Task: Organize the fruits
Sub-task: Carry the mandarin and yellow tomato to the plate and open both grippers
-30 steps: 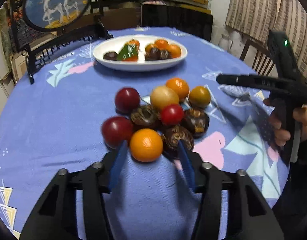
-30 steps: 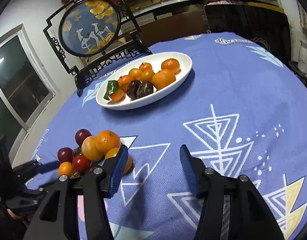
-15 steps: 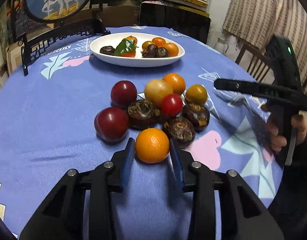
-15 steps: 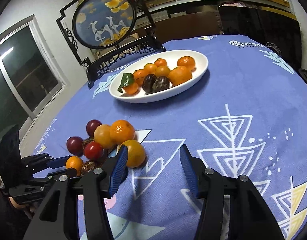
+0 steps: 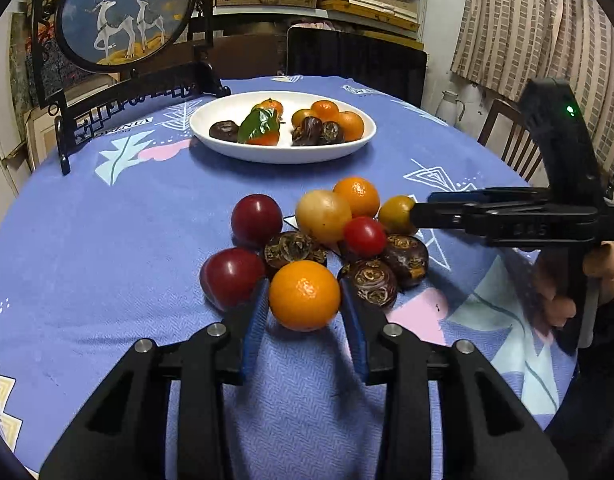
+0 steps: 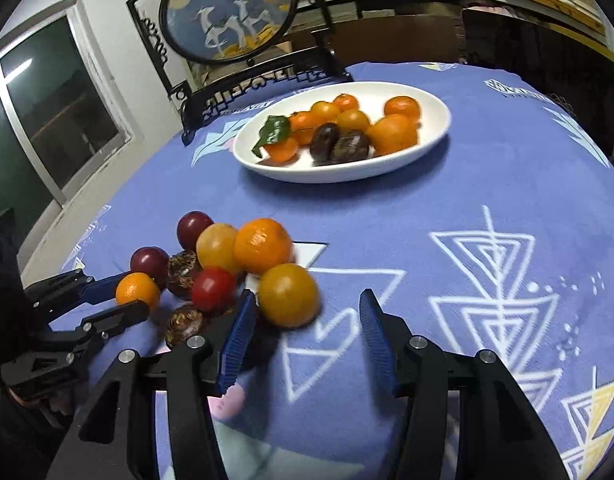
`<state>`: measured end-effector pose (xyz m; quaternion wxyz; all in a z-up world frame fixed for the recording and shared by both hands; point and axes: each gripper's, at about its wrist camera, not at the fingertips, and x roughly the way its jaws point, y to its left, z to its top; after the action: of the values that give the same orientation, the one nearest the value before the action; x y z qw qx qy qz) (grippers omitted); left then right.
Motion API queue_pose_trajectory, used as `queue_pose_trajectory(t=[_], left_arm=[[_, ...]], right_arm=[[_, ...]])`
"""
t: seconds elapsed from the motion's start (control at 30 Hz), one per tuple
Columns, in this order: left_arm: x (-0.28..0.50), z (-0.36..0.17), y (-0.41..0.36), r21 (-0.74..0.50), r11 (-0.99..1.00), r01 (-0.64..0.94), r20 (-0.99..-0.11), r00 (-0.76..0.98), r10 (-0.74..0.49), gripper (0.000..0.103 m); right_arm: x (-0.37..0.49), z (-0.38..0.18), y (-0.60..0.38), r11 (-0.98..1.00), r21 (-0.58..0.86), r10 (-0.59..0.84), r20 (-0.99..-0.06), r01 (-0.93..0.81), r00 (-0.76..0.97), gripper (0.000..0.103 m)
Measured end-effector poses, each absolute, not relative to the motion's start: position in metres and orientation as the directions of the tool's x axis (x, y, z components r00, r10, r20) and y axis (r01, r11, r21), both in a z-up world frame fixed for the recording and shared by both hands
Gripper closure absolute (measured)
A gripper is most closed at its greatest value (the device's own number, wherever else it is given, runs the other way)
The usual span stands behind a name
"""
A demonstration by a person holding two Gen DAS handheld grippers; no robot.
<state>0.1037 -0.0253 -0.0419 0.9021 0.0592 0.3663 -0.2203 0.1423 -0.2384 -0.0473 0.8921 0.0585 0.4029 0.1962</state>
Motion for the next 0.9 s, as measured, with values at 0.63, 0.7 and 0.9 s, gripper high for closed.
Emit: queue_pose_trajectory(t=[0.63, 0.7, 0.9], left_arm=[[0.146, 0.013, -0.026, -0.115, 0.888, 0.446, -0.619, 0.667, -0.415, 0.068], [0.166, 0.021, -0.039, -0.106, 0.883, 0.458, -0.611, 0.671, -0.421, 0.068], [0.246, 0.008, -0.079, -0.121, 0.884, 0.451, -0.663, 0.626, -0.41, 0.068]], right_arm=[[0.151, 0.028, -0.263, 0.902, 0.307, 0.431, -0.606, -0.303, 0.669, 0.067], [0.173, 0.042, -0.265, 0.907, 0.302, 0.421, -0.599, -0.295, 0.681, 0.067], [0.264, 0.036, -0.266, 0.91, 0.347, 0.403, -0.624, -0.225, 0.669, 0.067]])
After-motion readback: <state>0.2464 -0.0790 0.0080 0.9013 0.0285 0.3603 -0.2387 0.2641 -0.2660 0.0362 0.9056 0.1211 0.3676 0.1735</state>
